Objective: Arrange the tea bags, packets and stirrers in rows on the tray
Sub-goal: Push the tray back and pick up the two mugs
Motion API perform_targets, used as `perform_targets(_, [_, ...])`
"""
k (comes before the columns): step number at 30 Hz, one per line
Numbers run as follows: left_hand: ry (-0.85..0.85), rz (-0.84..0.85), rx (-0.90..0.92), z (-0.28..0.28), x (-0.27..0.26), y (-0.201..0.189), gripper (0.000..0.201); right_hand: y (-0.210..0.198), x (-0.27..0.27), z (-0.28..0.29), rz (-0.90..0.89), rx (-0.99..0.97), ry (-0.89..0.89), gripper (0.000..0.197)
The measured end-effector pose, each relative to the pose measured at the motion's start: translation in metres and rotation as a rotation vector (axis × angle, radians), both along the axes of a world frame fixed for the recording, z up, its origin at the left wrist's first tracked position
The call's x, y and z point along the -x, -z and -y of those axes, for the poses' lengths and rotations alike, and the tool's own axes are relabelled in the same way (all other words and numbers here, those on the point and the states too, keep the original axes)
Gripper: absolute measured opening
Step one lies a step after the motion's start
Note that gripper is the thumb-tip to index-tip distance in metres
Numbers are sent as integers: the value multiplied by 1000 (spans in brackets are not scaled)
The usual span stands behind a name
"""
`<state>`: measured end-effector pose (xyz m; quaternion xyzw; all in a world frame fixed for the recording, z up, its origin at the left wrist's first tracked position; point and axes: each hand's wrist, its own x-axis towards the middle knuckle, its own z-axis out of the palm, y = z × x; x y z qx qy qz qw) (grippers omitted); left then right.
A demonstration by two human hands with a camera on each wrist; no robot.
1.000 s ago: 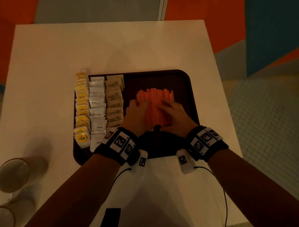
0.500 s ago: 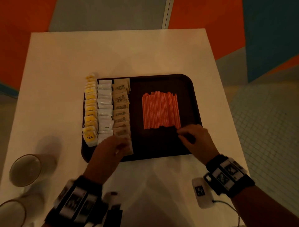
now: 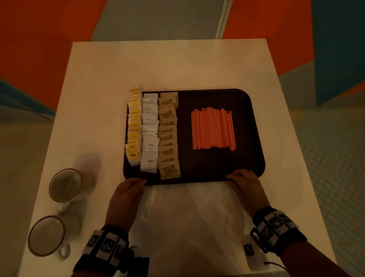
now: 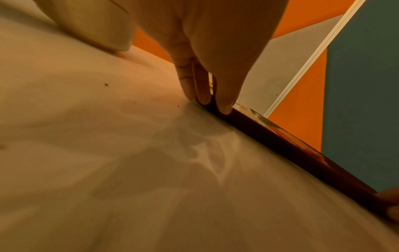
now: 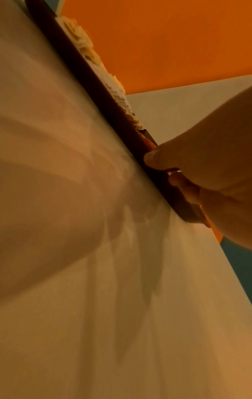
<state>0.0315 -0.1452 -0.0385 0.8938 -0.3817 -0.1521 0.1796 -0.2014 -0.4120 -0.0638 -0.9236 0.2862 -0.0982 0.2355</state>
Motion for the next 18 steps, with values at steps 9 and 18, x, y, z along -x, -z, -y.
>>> perform_targets(9, [-2, -81, 12, 25, -27, 2, 20, -8, -19, 17, -6, -3, -34, 37])
perform_targets(18, [-39, -125, 51, 92, -85, 0, 20, -5, -76, 76, -70, -63, 27, 25])
